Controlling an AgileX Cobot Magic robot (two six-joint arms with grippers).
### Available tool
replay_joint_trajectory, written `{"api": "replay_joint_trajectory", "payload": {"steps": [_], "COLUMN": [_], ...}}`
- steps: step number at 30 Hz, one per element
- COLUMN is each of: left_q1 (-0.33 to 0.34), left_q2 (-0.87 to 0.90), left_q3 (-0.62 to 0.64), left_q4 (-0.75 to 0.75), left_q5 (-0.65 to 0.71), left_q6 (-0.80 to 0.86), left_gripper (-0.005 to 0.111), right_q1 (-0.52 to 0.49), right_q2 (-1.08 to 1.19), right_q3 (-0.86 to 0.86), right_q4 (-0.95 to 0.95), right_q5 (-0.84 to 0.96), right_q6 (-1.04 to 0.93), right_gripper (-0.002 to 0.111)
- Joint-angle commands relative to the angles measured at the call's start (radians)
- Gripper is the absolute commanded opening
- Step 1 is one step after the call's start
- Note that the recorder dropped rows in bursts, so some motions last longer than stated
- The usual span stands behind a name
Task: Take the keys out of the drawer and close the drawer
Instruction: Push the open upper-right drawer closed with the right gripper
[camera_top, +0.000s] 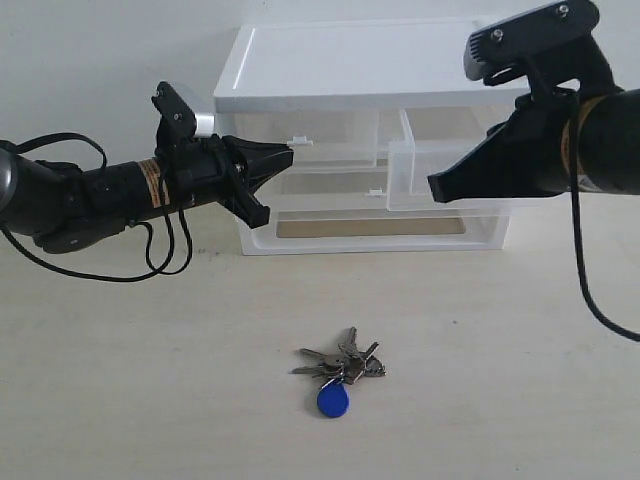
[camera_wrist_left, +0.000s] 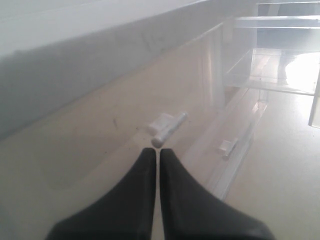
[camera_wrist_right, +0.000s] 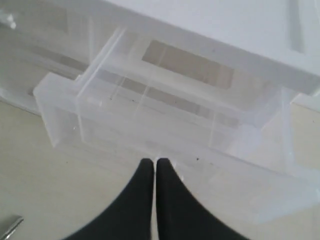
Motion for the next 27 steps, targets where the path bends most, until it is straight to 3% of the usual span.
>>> {"api": "replay_joint_trajectory", "payload": {"steps": [1,15,21,27], "left_q1": [0.018,0.018,0.018,0.018], "left_q2": [0.001,0.001,0.001,0.001], "left_q3": [-0.024,-0.024,-0.024,-0.024], "left_q4": [-0.234,-0.218,-0.242,-0.242], "left_q5": [0.103,0.092,0.093,0.093], "left_q6": [0.007,-0.01,0.007,0.023], "left_gripper": [0.004,0.004,0.004,0.004], "right_q1": [-0.002,-0.004,-0.098,-0.196], "right_q2": [0.093,0.215,0.262,0.313], "right_q3": [0.001,-0.201,-0.23,-0.248], "right_q4": [-0.004,-0.231,-0.242,-0.254], "right_q5": [-0.026,0.088,-0.082,-0.142], "right_q6": [-0.007,0.038,0.141,0.191], "right_gripper": [0.0,0.0,0.0,0.0]}}
